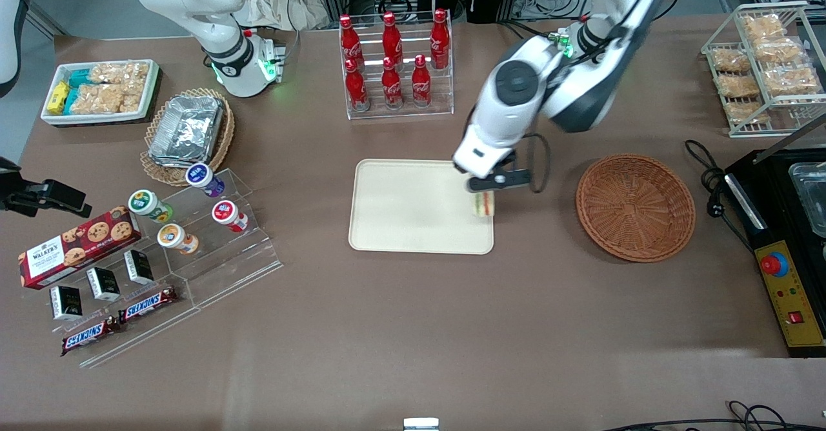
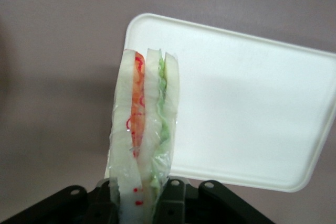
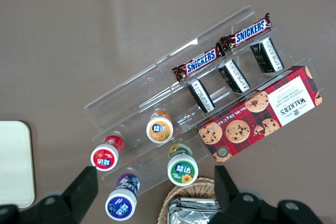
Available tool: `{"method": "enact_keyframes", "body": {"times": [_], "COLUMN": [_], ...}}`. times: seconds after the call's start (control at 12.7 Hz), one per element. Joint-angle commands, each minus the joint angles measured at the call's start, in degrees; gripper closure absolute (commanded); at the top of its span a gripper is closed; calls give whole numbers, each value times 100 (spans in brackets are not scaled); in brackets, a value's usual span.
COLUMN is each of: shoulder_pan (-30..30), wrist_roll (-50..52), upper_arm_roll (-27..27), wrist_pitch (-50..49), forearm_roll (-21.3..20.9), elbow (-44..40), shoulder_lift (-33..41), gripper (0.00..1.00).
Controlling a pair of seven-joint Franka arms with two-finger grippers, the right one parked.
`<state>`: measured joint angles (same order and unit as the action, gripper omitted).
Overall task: Place sandwich from basket to tray
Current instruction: 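Carry the sandwich with the left gripper over to the cream tray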
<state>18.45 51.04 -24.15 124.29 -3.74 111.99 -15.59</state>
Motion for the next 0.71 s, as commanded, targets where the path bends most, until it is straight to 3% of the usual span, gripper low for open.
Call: {"method": "enact_keyframes", "body": {"times": [0.0, 0.39, 0.55, 0.63], "shoulder_pan": [325, 449, 449, 449], "wrist_roll": [442, 486, 477, 469], "upper_arm_roll": [41, 59, 68, 77], "wrist_pitch": [367, 781, 772, 772], "forearm_roll": [-792, -1461, -1471, -1480], "elbow": [-108, 42, 60, 60], "shoulder_lift": [-812, -1358, -1385, -1394], "gripper": [100, 100, 100, 59]}}
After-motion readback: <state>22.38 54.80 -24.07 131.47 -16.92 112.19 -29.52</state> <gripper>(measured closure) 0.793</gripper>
